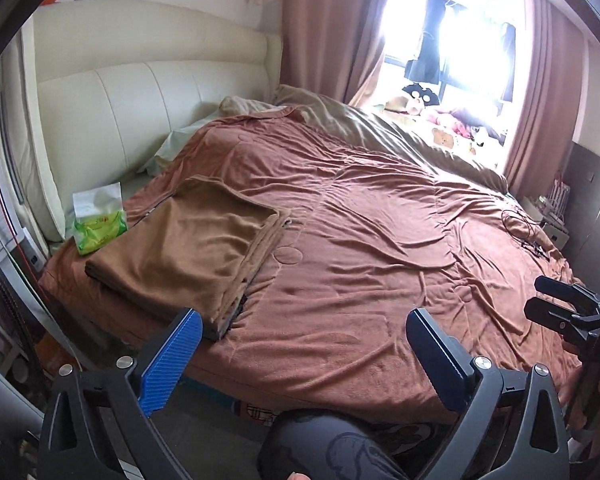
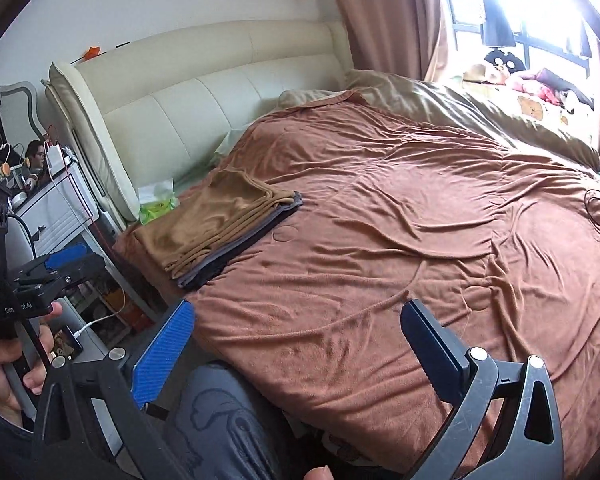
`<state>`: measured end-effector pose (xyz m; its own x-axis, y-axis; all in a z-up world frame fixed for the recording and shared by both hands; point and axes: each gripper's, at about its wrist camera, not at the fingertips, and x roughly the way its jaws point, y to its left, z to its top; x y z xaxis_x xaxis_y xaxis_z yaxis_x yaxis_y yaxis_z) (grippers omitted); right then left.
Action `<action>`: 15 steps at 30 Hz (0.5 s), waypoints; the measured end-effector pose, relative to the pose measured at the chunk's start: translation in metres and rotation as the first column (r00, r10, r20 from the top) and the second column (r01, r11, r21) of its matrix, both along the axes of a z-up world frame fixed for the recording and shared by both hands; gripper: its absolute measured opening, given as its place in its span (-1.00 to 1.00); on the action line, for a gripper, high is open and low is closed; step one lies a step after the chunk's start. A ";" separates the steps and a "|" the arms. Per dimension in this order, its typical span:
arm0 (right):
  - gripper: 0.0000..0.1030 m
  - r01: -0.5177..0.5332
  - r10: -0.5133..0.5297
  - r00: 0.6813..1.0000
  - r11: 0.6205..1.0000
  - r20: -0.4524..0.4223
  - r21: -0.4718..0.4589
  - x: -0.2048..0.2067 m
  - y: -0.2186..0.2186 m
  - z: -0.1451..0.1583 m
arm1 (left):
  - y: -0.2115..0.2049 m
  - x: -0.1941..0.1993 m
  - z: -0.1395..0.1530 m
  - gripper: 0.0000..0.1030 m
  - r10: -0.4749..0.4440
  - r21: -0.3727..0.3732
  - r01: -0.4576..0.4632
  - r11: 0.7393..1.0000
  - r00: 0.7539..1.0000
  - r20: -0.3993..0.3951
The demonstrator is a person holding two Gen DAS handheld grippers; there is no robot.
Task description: Fold small clothes
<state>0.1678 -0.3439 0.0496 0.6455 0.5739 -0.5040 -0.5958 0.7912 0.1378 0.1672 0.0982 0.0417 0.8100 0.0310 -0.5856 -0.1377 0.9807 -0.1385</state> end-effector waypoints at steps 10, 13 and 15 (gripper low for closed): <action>1.00 0.062 -0.063 0.995 0.998 0.070 0.028 -0.050 -0.043 -0.008 | -0.047 -0.041 0.007 0.99 -0.052 0.058 0.048 0.997 0.995 0.083; 1.00 0.066 -0.068 0.994 0.997 0.081 0.030 -0.063 -0.052 -0.013 | -0.056 -0.052 0.003 0.99 -0.063 0.063 0.057 0.996 0.993 0.097; 1.00 0.081 -0.084 0.992 0.996 0.091 0.036 -0.070 -0.060 -0.016 | -0.061 -0.058 0.000 0.99 -0.067 0.067 0.061 0.996 0.992 0.106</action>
